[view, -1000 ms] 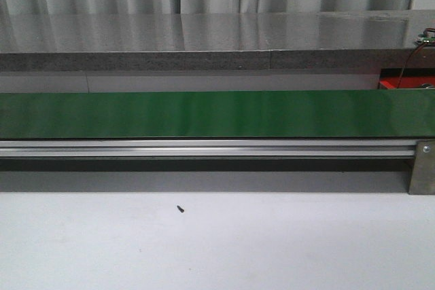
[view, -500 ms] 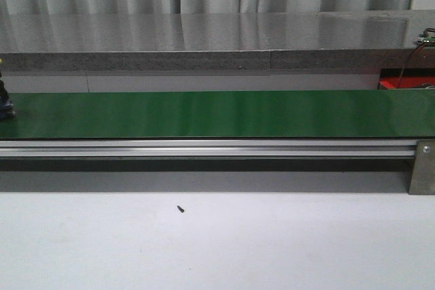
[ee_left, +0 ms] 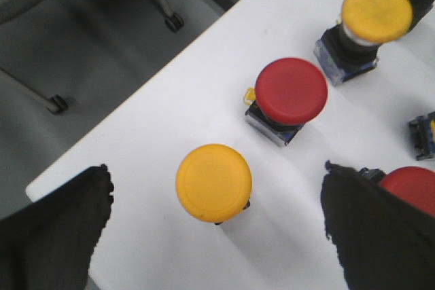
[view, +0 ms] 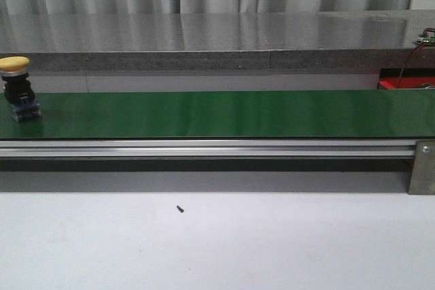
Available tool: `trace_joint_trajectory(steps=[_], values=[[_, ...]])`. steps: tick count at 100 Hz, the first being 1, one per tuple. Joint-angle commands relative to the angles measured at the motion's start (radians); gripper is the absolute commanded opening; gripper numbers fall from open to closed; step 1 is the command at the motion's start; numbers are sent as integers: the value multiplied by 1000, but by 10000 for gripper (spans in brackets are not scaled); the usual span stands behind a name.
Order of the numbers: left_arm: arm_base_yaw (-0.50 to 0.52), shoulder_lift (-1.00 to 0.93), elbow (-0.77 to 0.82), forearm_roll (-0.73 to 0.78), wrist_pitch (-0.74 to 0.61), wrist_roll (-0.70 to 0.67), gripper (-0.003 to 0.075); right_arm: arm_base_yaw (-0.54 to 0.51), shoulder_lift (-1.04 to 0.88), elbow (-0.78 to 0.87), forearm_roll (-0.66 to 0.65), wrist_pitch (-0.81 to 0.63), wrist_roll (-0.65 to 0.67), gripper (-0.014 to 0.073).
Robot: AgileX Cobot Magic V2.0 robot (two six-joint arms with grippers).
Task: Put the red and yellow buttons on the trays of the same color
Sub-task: 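Grasp a second yellow push-button with the left gripper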
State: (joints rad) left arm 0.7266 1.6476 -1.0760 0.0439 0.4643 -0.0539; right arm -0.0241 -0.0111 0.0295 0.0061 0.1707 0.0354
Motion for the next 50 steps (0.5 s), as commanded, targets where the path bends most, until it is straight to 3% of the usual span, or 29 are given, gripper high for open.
trace_joint_trajectory(steps=[1, 39, 50], values=[[2, 14, -23, -14, -54, -14, 585, 1, -17, -19, 1, -85, -3, -69], [2, 105, -23, -20, -90, -14, 584, 1, -17, -19, 1, -85, -3, -69], [2, 105, -23, -20, -125, -14, 539, 1, -17, -19, 1, -85, -3, -69]])
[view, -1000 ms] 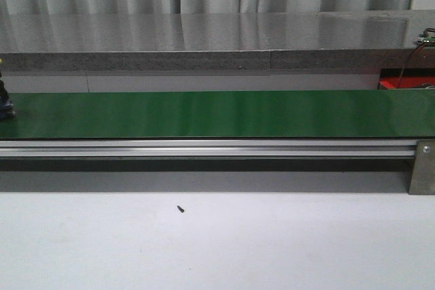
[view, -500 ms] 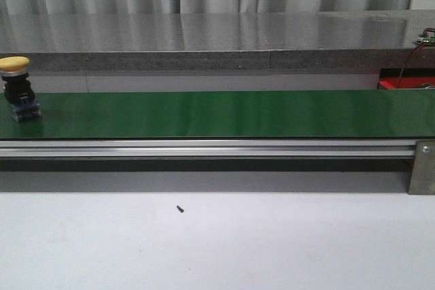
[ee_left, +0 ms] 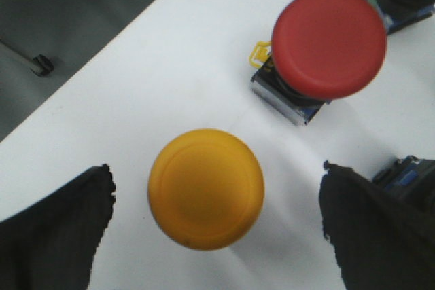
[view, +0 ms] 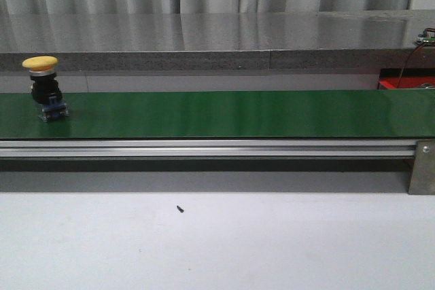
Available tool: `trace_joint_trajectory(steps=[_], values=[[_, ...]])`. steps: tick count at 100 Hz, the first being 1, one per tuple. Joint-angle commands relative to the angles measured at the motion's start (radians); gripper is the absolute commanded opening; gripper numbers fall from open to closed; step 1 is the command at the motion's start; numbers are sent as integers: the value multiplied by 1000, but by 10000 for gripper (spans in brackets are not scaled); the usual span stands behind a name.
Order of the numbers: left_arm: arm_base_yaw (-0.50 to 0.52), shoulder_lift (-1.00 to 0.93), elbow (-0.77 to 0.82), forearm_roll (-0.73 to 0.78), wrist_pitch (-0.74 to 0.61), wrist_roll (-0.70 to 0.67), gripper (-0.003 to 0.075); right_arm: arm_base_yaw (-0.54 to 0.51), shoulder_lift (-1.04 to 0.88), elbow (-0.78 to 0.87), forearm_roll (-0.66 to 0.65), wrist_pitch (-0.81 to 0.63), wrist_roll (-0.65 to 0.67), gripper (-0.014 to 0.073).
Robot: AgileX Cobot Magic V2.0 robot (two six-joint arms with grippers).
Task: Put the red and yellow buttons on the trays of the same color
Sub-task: 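Grasp a second yellow push-button with the left gripper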
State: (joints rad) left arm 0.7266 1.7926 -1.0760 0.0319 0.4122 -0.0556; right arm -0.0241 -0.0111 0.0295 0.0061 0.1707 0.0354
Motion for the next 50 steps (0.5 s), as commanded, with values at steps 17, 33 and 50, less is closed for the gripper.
trace_joint_trajectory(steps=[17, 33, 50], values=[[2, -40, -23, -8, -108, -12, 435, 1, -17, -19, 1, -85, -3, -69], [2, -40, -23, -8, -122, -12, 428, 1, -17, -19, 1, -85, -3, -69], [2, -40, -23, -8, -118, -12, 386, 1, -17, -19, 1, -85, -3, -69]])
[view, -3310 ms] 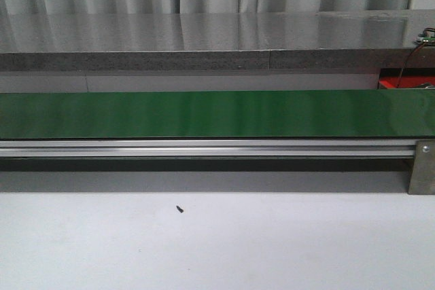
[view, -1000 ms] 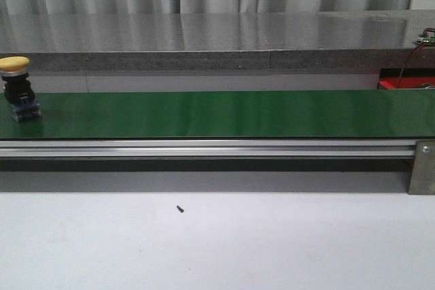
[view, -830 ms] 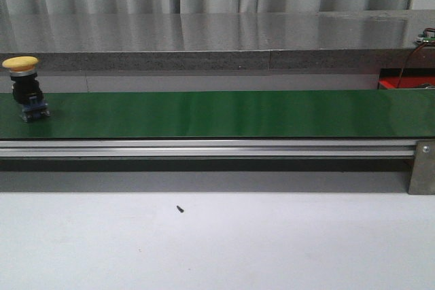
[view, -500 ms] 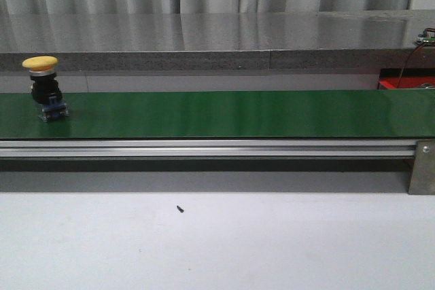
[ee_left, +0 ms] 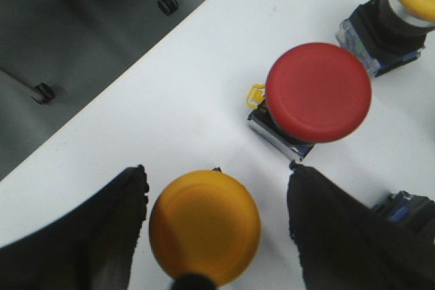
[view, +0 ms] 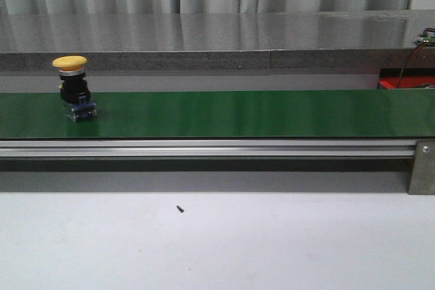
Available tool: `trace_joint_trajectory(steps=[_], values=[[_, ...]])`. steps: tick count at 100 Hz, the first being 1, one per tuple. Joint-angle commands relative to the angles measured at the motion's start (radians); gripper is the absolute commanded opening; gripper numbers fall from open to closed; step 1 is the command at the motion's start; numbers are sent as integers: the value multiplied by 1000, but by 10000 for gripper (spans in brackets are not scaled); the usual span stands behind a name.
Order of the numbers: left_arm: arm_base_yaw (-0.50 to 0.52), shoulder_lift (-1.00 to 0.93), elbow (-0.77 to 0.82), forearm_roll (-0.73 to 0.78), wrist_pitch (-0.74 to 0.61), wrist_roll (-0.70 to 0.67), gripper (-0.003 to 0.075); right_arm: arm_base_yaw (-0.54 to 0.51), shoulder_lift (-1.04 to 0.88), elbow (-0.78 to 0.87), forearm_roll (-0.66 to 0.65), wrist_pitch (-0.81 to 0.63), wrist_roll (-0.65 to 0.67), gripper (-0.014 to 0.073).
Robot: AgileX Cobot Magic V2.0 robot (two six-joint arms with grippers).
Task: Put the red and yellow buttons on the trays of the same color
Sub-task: 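Grasp a second yellow push-button with the left gripper, then set the second yellow button on the conveyor and release it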
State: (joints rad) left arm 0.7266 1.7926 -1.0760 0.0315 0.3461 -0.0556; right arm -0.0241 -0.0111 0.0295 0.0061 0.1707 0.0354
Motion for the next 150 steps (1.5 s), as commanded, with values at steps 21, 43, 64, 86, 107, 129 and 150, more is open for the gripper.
trace_joint_trajectory(steps=[21, 43, 64, 86, 107, 129, 150], values=[[2, -40, -23, -7, -25, -12, 181, 1, -17, -19, 1, -85, -3, -69], [2, -67, -23, -31, 18, -12, 104, 1, -17, -19, 1, -85, -3, -69], [2, -184, -23, -54, 48, -12, 104, 1, -17, -19, 1, -85, -3, -69], [-47, -351, -23, -126, 64, -6, 104, 1, -17, -19, 1, -85, -3, -69], [-233, -410, -23, -124, 69, 22, 104, 1, -17, -19, 1, -85, -3, -69], [-397, -381, -39, -124, 75, 56, 104, 1, -17, -19, 1, -85, -3, -69], [-494, -299, -128, -124, 151, 75, 105, 1, -17, -19, 1, -85, -3, -69]])
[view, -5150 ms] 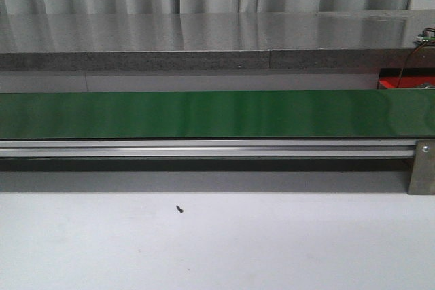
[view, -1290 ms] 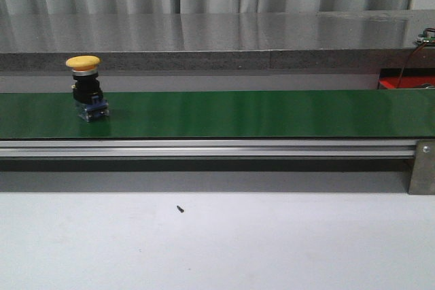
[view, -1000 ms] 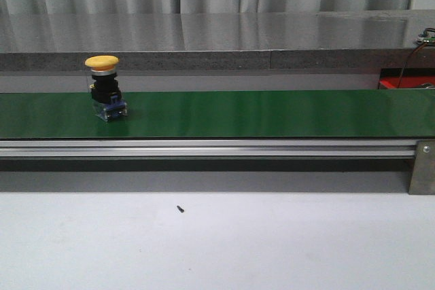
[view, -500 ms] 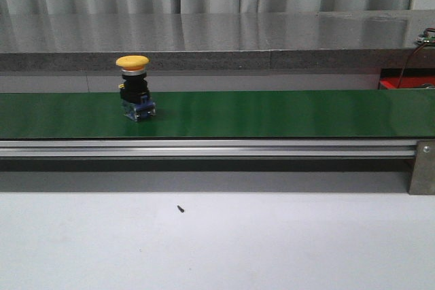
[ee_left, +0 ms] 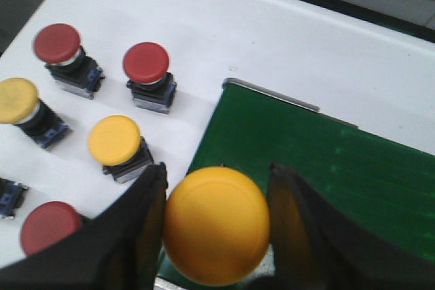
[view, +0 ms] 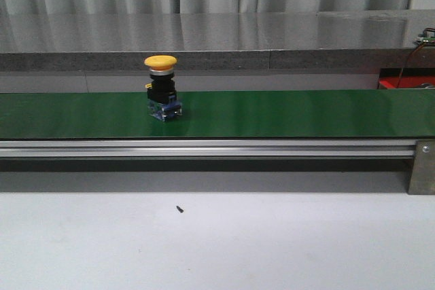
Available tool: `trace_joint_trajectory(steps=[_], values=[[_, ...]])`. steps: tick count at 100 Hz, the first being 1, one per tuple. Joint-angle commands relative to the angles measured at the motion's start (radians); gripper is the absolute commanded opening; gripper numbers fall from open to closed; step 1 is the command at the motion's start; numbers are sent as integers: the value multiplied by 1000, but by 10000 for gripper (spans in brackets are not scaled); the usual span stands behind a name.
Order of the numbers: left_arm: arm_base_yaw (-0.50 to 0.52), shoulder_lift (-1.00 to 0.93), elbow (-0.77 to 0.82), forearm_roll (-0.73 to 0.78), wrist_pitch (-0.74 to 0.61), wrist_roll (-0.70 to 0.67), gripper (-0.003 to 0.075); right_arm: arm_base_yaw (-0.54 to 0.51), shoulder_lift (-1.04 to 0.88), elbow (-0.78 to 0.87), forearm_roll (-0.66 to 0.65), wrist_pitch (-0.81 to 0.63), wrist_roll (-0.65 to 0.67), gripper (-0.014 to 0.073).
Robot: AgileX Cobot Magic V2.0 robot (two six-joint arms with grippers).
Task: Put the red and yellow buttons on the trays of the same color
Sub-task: 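Set the second yellow button on the conveyor and release it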
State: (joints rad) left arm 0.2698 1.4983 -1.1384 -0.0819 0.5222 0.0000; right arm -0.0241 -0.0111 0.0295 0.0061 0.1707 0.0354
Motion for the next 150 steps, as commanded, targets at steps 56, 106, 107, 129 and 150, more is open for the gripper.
trace_joint_trajectory(steps=[56, 106, 107, 129, 150], values=[[-130, 142, -140, -13, 61, 42, 380, 1, -17, -19, 1, -85, -3, -69], [-195, 37, -240, -95, 84, 169, 639, 1, -17, -19, 1, -85, -3, -69], [-198, 30, -238, -98, 81, 178, 638, 1, -17, -19, 1, -85, -3, -69], [-308, -132, -134, -106, -19, 187, 637, 1, -17, -19, 0, -86, -3, -69], [-381, -365, 101, -108, -156, 187, 587, 1, -17, -19, 0, -86, -3, -69]])
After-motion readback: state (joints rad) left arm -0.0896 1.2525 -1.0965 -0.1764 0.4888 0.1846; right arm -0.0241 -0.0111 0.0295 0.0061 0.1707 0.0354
